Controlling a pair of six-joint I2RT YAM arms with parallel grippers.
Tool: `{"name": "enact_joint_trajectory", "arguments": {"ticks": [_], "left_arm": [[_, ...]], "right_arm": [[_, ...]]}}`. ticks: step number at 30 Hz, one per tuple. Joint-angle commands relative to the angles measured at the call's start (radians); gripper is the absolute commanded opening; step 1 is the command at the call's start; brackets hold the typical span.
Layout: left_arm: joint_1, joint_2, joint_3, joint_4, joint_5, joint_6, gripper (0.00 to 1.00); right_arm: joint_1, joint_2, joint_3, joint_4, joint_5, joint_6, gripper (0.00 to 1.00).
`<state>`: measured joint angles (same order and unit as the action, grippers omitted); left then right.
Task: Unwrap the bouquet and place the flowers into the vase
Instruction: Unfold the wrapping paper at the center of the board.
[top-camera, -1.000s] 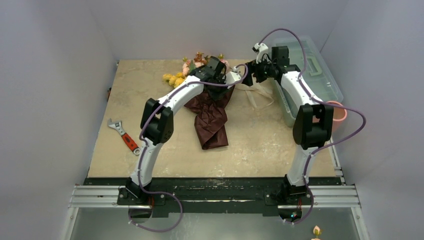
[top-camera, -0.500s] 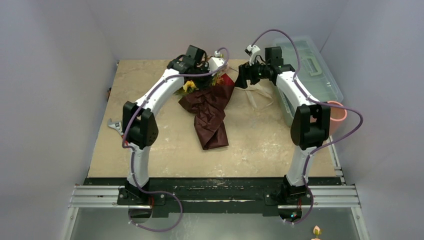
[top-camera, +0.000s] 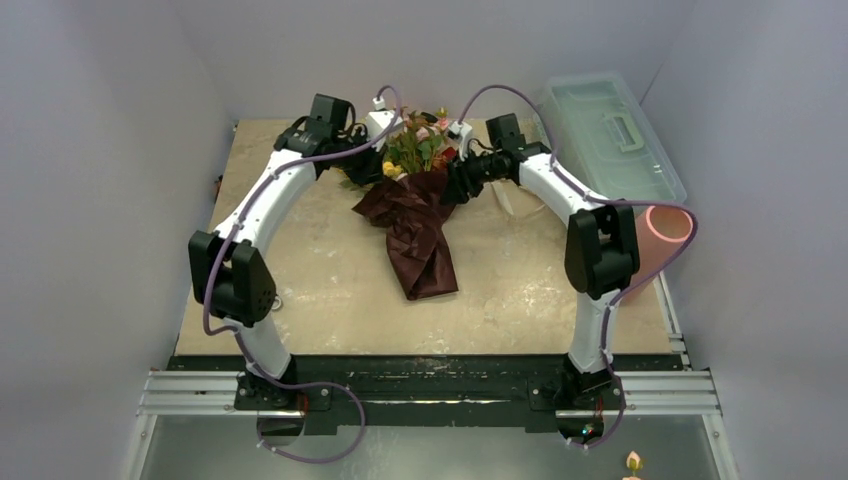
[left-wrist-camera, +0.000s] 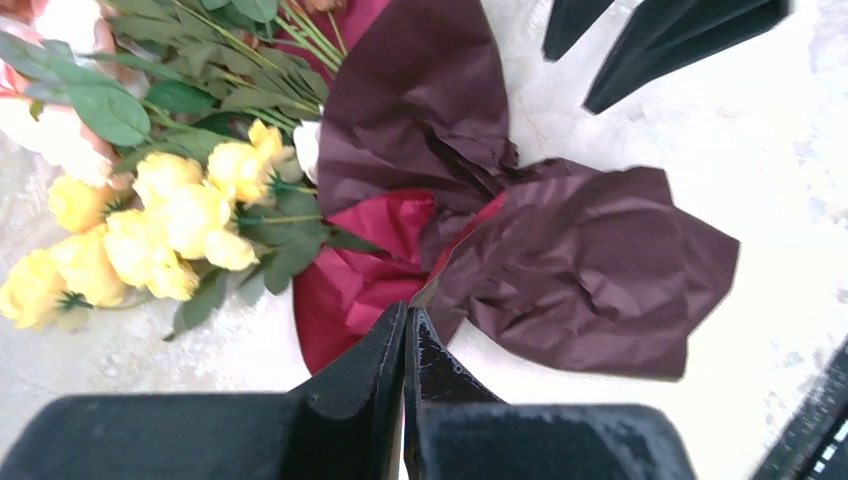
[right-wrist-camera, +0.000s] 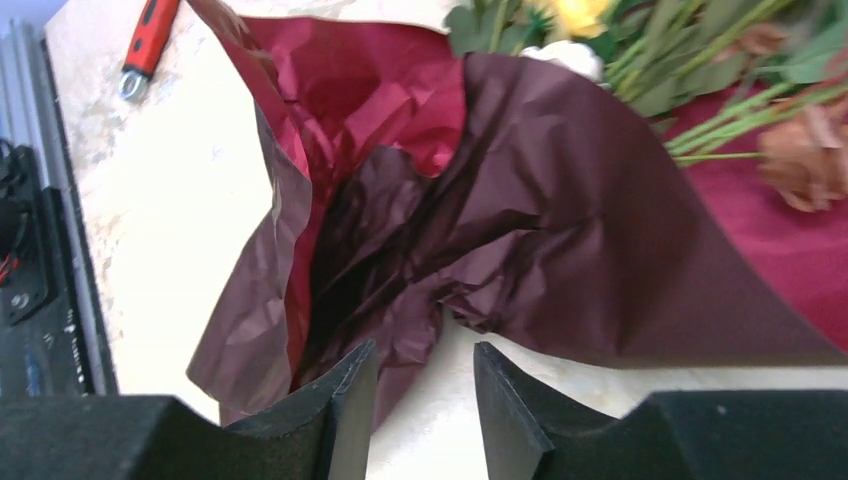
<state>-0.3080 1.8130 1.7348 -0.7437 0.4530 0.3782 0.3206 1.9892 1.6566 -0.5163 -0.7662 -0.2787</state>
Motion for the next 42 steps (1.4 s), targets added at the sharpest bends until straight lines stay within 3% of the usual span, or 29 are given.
{"name": "enact_joint_trajectory", "arguments": {"ticks": [1,13,18,20,22,33,35,37,42], "left_arm": [[0.077,-0.12,-0.095,0.04,0.118,-0.078,0.0],[0.297,-0.249,-0.29,0.101,0.141,-0.247,0.0],[0.413,-0.269,-0.312,0.138,0.174,-0.364,0.56],[0.476,-0.287,-0.333,0.171,0.196,-0.44,0.73],[0.545,-0.3,-0.351,0.21,0.221,-0.493,0.83],[0.65,-0.271,-0.401,0.308,0.265,-0.624,0.89],[0.663,-0.251,-0.397,0.342,0.284,-0.659,0.89],[0.671,-0.225,-0.373,0.352,0.291,-0.681,0.96],[0.678,-0.192,-0.328,0.326,0.303,-0.68,0.96]], "right_arm": [[0.057,0.015,0.014,0.006,-0.074,-0.027,0.43],[0.252,0.1,0.067,0.008,-0.126,-0.098,0.41],[0.316,0.166,0.106,0.025,-0.091,-0.108,0.49],[0.339,0.182,0.116,0.043,-0.074,-0.105,0.55],[0.361,0.193,0.123,0.063,-0.052,-0.103,0.57],[0.456,0.18,0.123,0.137,0.041,-0.119,0.82],[0.476,0.177,0.127,0.15,0.06,-0.121,0.84],[0.493,0.174,0.126,0.18,0.085,-0.122,0.87],[0.524,0.163,0.135,0.27,0.152,-0.109,0.89]]}}
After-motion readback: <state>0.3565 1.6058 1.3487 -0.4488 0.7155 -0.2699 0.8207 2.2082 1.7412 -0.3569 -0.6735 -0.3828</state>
